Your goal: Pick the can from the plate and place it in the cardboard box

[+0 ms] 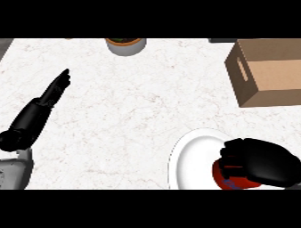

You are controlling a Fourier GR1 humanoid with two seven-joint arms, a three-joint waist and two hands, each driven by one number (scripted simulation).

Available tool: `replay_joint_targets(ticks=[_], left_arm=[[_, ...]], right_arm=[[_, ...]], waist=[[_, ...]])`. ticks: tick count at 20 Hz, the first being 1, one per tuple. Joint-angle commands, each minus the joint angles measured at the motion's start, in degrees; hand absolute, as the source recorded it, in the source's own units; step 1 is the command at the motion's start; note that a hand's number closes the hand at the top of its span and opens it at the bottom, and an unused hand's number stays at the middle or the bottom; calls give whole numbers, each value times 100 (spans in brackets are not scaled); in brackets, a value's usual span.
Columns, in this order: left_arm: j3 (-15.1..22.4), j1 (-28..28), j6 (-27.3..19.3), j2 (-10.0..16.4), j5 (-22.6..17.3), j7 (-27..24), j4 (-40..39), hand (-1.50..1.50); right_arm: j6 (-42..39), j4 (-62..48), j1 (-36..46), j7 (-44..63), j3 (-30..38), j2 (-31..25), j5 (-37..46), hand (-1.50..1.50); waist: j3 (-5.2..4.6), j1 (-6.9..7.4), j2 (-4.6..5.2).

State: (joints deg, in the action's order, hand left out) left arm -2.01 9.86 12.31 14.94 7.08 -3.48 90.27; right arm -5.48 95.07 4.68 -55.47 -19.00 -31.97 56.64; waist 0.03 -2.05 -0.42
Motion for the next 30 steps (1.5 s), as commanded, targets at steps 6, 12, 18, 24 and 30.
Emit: replay_joint_targets(ticks=[6, 12, 18, 24, 30], left_arm=[[-203, 89, 228, 166, -240, 212, 149, 0], [-32, 116, 111, 22, -24, 46, 74, 0], [142, 368, 11, -164, 190, -42, -214, 0], [349, 286, -41, -397, 292, -16, -131, 0], [104, 376, 174, -112, 168, -275, -275, 0]], right_arm=[[-645, 993, -859, -1166, 2394, -1559, -2940, 150], [-1502, 345, -484, 698, 3126, -1577, -4457, 150], [-1912, -1056, 1245, 1960, 3357, -1846, -5012, 150], [-1456, -3006, 2711, 1753, 2831, -1661, -4065, 150], [-1509, -4304, 3352, 1146, 2161, -2244, -2838, 150]], waist=[[-3, 34, 1], [-10, 168, 31], [-7, 326, 71], [1, 428, 93], [1, 575, 150]])
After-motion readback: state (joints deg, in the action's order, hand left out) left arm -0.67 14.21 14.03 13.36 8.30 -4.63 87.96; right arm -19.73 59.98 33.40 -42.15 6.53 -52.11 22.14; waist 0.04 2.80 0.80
